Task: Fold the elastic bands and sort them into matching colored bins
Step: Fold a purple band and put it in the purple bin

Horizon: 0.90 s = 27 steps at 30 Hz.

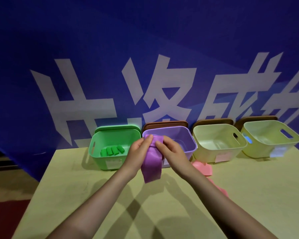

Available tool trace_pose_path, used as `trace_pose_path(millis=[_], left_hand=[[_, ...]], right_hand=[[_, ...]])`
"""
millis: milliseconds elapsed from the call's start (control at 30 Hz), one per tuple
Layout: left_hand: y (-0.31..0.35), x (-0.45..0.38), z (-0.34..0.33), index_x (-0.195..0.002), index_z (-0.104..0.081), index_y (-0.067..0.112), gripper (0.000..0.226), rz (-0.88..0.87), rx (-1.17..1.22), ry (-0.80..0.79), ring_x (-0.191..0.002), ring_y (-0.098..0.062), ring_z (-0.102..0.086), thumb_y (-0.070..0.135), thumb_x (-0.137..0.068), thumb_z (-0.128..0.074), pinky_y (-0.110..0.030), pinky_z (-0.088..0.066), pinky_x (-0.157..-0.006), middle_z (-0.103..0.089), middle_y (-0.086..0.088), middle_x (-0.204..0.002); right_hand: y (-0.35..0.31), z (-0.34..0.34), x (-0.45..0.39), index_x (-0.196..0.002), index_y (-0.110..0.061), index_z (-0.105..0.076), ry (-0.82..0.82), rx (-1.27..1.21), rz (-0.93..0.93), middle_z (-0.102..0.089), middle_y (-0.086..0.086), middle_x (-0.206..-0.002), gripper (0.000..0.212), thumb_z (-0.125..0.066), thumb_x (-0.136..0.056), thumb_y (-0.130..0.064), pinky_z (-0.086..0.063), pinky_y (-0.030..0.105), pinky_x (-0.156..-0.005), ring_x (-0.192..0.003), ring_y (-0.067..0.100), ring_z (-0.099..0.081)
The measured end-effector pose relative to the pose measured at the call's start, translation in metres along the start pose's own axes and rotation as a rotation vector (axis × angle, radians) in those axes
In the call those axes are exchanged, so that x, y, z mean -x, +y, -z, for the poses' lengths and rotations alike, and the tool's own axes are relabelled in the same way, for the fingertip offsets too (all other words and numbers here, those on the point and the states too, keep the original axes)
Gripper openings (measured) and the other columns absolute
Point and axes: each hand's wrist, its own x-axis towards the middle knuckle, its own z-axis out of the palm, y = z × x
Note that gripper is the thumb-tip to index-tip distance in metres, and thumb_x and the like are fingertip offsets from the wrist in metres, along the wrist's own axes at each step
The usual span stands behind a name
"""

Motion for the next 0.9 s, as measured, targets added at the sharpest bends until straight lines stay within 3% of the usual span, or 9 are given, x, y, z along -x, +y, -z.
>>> trace_pose_path(millis=[100,167,233,400,500,600,700,800,900], left_hand=[[0.000,0.002,-0.004,-0.084,-0.068,0.015,0.026,0.071,0.060,0.033,-0.060,-0.013,-0.054,0.039,-0.087,-0.059,-0.020,-0.042,-0.051,-0.063,-0.003,-0.071],[-0.002,0.004,-0.005,-0.087,-0.069,0.015,0.037,0.097,0.106,0.024,-0.058,-0.011,-0.057,0.049,-0.076,-0.059,-0.019,-0.043,-0.050,-0.065,-0.001,-0.069],[-0.005,0.005,-0.007,-0.090,-0.070,0.016,0.043,0.096,0.140,0.004,-0.061,-0.011,-0.060,0.053,-0.071,-0.058,-0.021,-0.045,-0.054,-0.068,-0.001,-0.072],[-0.012,0.004,-0.005,-0.089,-0.068,0.016,0.024,0.050,0.011,-0.008,-0.069,-0.014,-0.056,0.036,-0.091,-0.056,-0.023,-0.043,-0.060,-0.065,-0.002,-0.077],[-0.016,0.004,-0.005,-0.095,-0.066,0.009,0.025,0.020,-0.105,-0.007,-0.073,-0.016,-0.055,0.029,-0.097,-0.050,-0.022,-0.042,-0.060,-0.064,-0.007,-0.082],[-0.016,0.001,-0.006,-0.091,-0.065,0.016,0.024,0.000,-0.119,0.044,-0.077,-0.017,-0.056,0.024,-0.101,-0.045,-0.028,-0.043,-0.068,-0.065,-0.006,-0.085],[-0.015,-0.001,-0.004,-0.091,-0.067,0.020,0.027,0.014,-0.016,0.061,-0.080,-0.016,-0.060,0.015,-0.101,-0.042,-0.028,-0.046,-0.073,-0.068,-0.003,-0.088],[-0.014,0.000,0.000,-0.088,-0.070,0.018,0.035,0.012,0.069,0.046,-0.074,-0.015,-0.060,0.008,-0.099,-0.038,-0.027,-0.045,-0.068,-0.070,-0.001,-0.081],[-0.014,0.002,0.001,-0.084,-0.068,0.014,0.039,0.076,0.165,0.021,-0.062,-0.016,-0.055,0.016,-0.099,-0.033,-0.028,-0.041,-0.058,-0.066,-0.004,-0.070]], right_hand=[[0.002,0.002,-0.002,-0.095,-0.014,-0.065,0.061,0.082,0.059,-0.064,0.002,-0.081,0.013,-0.055,-0.096,-0.022,-0.045,0.027,-0.071,-0.077,0.009,-0.055],[0.003,0.002,-0.003,-0.098,-0.011,-0.066,0.091,0.130,0.100,-0.066,0.009,-0.087,0.016,-0.055,-0.094,-0.022,-0.048,0.034,-0.073,-0.080,0.019,-0.059],[0.003,0.004,-0.003,-0.104,-0.010,-0.068,0.112,0.116,0.119,-0.070,0.006,-0.094,0.015,-0.056,-0.095,-0.012,-0.050,0.033,-0.078,-0.089,0.020,-0.064],[0.001,0.008,-0.003,-0.099,-0.028,-0.068,0.186,0.056,0.127,-0.071,-0.010,-0.086,0.024,-0.056,-0.095,-0.008,-0.051,0.025,-0.071,-0.080,0.004,-0.062],[0.002,0.009,-0.004,-0.100,-0.028,-0.068,0.209,0.047,0.126,-0.071,-0.007,-0.086,0.023,-0.056,-0.095,-0.009,-0.052,0.028,-0.071,-0.079,0.009,-0.063],[0.009,0.012,-0.007,-0.110,-0.022,-0.070,0.163,0.192,0.151,-0.072,0.004,-0.094,0.022,-0.058,-0.094,-0.012,-0.052,0.039,-0.077,-0.087,0.023,-0.064],[0.015,0.024,-0.011,-0.121,-0.025,-0.067,0.042,0.460,0.276,-0.066,0.002,-0.089,0.032,-0.058,-0.094,-0.011,-0.047,0.026,-0.076,-0.083,0.009,-0.057],[0.013,0.036,-0.015,-0.130,-0.027,-0.060,-0.097,0.613,0.344,-0.056,-0.005,-0.089,0.039,-0.054,-0.095,-0.011,-0.042,0.017,-0.077,-0.081,0.003,-0.051],[0.009,0.042,-0.017,-0.133,-0.029,-0.055,-0.190,0.728,0.383,-0.051,-0.008,-0.095,0.041,-0.051,-0.095,-0.015,-0.044,0.024,-0.078,-0.084,0.005,-0.049]])
